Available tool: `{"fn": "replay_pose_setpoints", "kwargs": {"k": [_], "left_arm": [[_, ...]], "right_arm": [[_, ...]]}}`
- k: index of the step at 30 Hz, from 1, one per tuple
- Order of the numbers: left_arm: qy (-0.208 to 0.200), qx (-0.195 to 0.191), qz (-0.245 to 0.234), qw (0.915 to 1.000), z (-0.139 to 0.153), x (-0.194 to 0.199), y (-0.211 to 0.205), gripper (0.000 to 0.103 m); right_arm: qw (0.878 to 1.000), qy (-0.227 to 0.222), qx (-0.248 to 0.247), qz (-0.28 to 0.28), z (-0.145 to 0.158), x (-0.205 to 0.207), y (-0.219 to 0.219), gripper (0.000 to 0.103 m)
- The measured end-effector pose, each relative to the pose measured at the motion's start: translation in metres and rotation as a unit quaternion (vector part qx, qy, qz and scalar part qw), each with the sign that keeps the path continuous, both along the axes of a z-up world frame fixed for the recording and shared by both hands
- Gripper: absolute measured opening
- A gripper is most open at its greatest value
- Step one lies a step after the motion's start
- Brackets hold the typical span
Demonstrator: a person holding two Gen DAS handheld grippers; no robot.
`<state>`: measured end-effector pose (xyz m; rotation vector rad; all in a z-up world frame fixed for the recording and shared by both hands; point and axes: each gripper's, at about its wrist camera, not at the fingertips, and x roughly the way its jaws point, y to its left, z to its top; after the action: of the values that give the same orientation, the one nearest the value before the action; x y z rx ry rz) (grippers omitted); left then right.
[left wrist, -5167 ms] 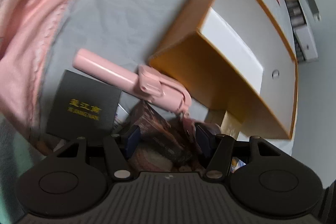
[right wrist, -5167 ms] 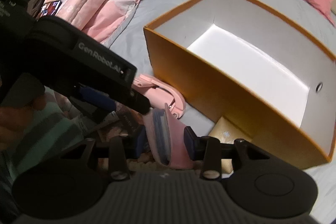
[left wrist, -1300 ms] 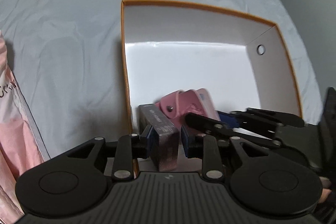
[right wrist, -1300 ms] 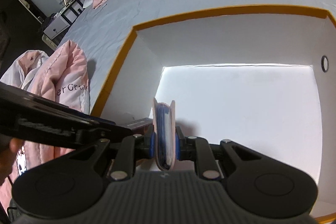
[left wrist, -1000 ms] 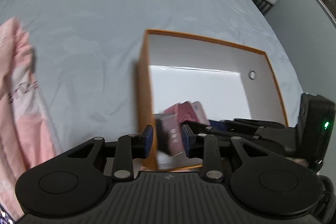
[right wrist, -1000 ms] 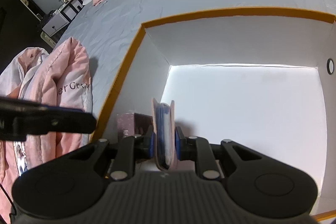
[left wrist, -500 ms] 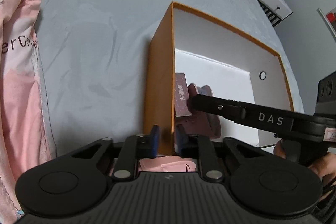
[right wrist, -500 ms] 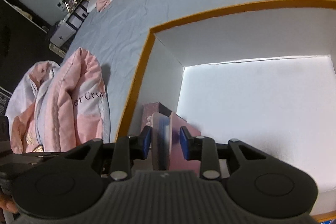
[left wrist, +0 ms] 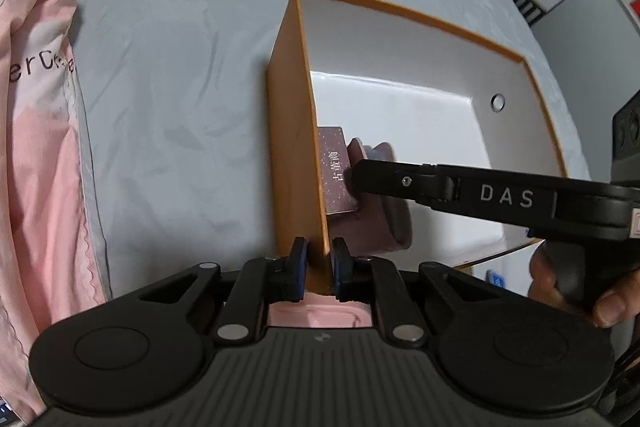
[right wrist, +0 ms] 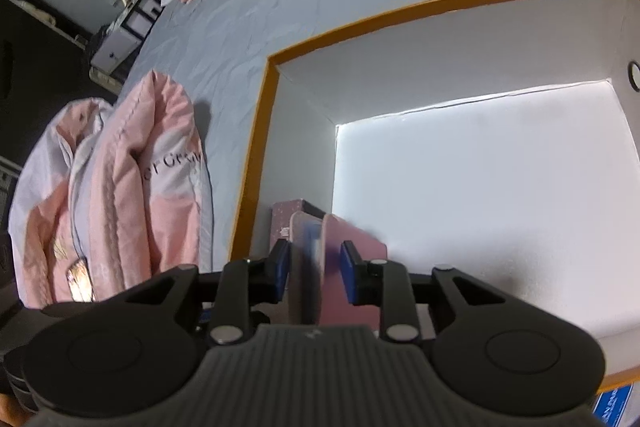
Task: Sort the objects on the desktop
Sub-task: 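Carry the wallet into the orange box with the right gripper while the left carries the maroon box, then lower the maroon box into the orange box with the left gripper and release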
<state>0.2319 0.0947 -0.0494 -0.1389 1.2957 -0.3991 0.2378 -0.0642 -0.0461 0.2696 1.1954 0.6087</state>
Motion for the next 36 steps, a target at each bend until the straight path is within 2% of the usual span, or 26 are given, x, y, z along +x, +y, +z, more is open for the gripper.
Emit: {"fn": "replay_pose_setpoints", "kwargs": {"k": [1, 3, 5, 7, 9, 11, 14, 15, 17, 18, 20, 22, 26, 29, 31, 33, 36], "left_arm": [[-0.007, 0.000, -0.014, 0.9999, 0.003, 0.000, 0.001, 0.014], [-0.050, 0.017, -0.055, 0.9971, 0.016, -0.003, -0.004, 0.014], [-0.099, 0.040, -0.104, 0.9889, 0.032, -0.004, -0.011, 0.016], [-0.129, 0.053, -0.152, 0.9784, 0.044, -0.004, -0.019, 0.027], [-0.148, 0.063, -0.202, 0.9661, 0.050, -0.003, -0.027, 0.032], [-0.157, 0.076, -0.249, 0.9526, 0.052, 0.000, -0.035, 0.033], [-0.166, 0.099, -0.305, 0.9324, 0.049, 0.003, -0.046, 0.036], [-0.165, 0.106, -0.322, 0.9261, 0.047, 0.004, -0.048, 0.039], [-0.163, 0.120, -0.358, 0.9117, 0.042, 0.005, -0.053, 0.050], [-0.166, 0.127, -0.373, 0.9039, 0.041, 0.005, -0.055, 0.054], [-0.173, 0.146, -0.411, 0.8833, 0.036, 0.003, -0.064, 0.054], [-0.173, 0.164, -0.451, 0.8599, 0.029, 0.001, -0.072, 0.058], [-0.160, 0.212, -0.525, 0.8088, 0.016, -0.001, -0.088, 0.059], [-0.137, 0.230, -0.563, 0.7821, 0.009, 0.001, -0.098, 0.061], [-0.123, 0.232, -0.576, 0.7740, 0.007, 0.006, -0.103, 0.065], [-0.112, 0.225, -0.585, 0.7711, 0.007, 0.010, -0.107, 0.065], [-0.092, 0.209, -0.583, 0.7797, 0.006, 0.017, -0.108, 0.066]], "right_arm": [[1.000, -0.004, -0.002, 0.005, -0.001, -0.001, 0.000, 0.032], [1.000, -0.013, -0.008, 0.016, 0.002, -0.005, 0.000, 0.032], [0.999, -0.016, -0.009, 0.027, 0.004, -0.009, -0.002, 0.034], [0.999, -0.017, -0.015, 0.038, 0.004, -0.012, -0.002, 0.035], [0.998, -0.020, -0.023, 0.048, 0.003, -0.015, -0.002, 0.035], [0.998, -0.024, -0.026, 0.055, 0.002, -0.016, -0.001, 0.034], [0.998, -0.022, -0.022, 0.057, 0.002, -0.013, -0.004, 0.027], [0.998, -0.024, -0.023, 0.053, 0.003, -0.011, -0.005, 0.025], [0.998, -0.037, -0.032, 0.050, 0.007, -0.009, -0.006, 0.022], [0.997, -0.043, -0.037, 0.045, 0.009, -0.007, -0.008, 0.021], [0.997, -0.048, -0.044, 0.046, 0.011, -0.002, -0.010, 0.021], [0.997, -0.047, -0.042, 0.051, 0.011, 0.000, -0.011, 0.021], [0.997, -0.043, -0.039, 0.056, 0.010, 0.002, -0.013, 0.021], [0.997, -0.037, -0.030, 0.058, 0.008, 0.005, -0.016, 0.021], [0.997, -0.031, -0.026, 0.061, 0.007, 0.006, -0.018, 0.022], [0.997, -0.024, -0.021, 0.064, 0.005, 0.009, -0.020, 0.024], [0.997, -0.012, -0.025, 0.066, 0.000, 0.011, -0.020, 0.028]]}}
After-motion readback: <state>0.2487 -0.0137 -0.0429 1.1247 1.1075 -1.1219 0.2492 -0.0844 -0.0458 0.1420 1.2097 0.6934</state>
